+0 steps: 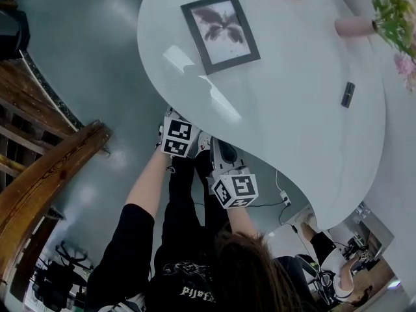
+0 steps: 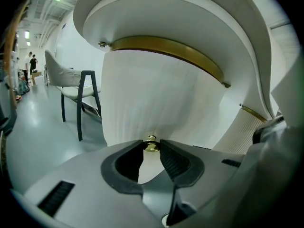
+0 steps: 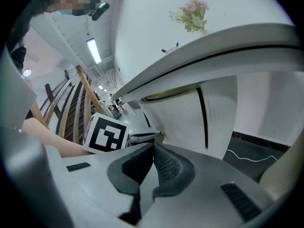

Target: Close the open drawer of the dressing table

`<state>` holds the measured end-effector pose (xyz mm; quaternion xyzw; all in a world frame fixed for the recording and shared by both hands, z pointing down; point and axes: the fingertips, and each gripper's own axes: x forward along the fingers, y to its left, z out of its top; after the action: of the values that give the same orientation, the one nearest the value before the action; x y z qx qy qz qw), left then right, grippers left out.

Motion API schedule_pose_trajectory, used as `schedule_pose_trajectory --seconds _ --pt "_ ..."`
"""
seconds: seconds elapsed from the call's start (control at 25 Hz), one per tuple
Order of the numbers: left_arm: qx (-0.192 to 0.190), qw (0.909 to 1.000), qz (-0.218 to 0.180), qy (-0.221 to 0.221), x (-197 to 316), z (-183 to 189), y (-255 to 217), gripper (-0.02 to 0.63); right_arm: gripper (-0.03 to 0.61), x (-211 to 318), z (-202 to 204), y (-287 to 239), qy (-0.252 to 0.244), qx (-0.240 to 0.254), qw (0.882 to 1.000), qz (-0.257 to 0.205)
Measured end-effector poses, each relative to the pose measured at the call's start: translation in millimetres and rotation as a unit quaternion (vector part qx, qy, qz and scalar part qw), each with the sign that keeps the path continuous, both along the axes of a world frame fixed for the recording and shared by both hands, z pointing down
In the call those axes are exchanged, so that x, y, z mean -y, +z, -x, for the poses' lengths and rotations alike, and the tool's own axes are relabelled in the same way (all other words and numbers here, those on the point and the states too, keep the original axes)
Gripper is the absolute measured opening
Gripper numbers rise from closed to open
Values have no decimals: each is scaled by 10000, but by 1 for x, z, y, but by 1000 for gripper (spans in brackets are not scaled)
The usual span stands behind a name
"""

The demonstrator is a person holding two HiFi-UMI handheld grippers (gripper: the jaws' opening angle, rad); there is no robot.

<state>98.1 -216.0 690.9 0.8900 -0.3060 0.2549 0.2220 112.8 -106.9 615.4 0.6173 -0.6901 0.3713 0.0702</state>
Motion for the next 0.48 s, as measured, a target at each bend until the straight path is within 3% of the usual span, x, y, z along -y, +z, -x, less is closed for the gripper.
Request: schedule_pose_trajectory --seconds 0.48 --pt "-212 9995 -225 -78 2 -5 0 123 26 -5 1 2 -54 -134 9999 6"
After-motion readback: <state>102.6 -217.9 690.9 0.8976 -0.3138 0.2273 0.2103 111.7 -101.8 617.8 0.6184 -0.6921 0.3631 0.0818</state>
